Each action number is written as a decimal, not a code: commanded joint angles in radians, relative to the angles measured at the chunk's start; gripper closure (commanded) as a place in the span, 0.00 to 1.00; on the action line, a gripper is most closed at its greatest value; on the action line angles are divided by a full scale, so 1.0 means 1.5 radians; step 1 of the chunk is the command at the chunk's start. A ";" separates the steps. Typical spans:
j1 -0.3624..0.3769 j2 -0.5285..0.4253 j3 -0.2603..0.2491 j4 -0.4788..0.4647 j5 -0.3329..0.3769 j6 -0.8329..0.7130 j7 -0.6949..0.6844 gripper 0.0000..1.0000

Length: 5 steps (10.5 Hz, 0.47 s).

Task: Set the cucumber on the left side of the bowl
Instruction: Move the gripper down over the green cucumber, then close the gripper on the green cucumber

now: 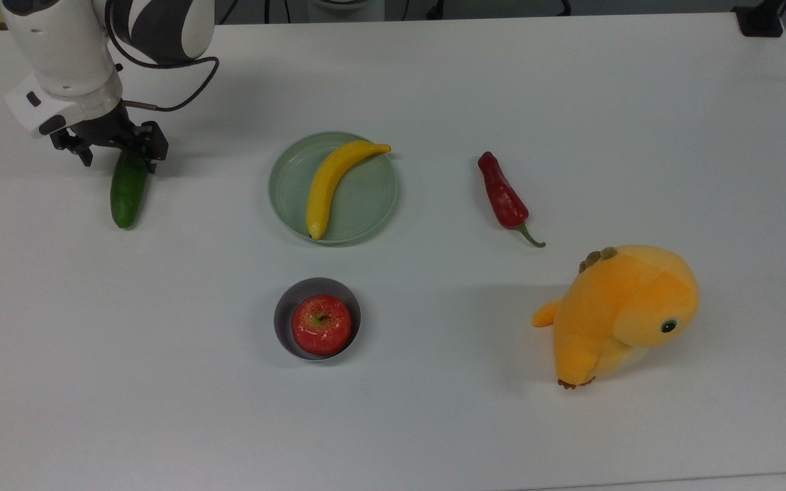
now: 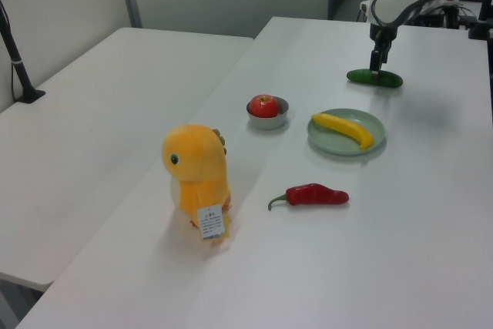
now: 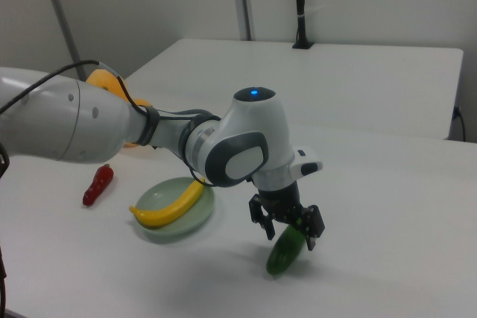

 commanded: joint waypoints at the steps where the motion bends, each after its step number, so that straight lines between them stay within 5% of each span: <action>1: 0.003 -0.001 0.002 -0.024 0.013 0.036 -0.002 0.14; 4: 0.003 -0.002 0.003 -0.030 0.031 0.035 -0.002 0.99; 5: 0.002 -0.003 0.003 -0.028 0.069 0.035 -0.008 1.00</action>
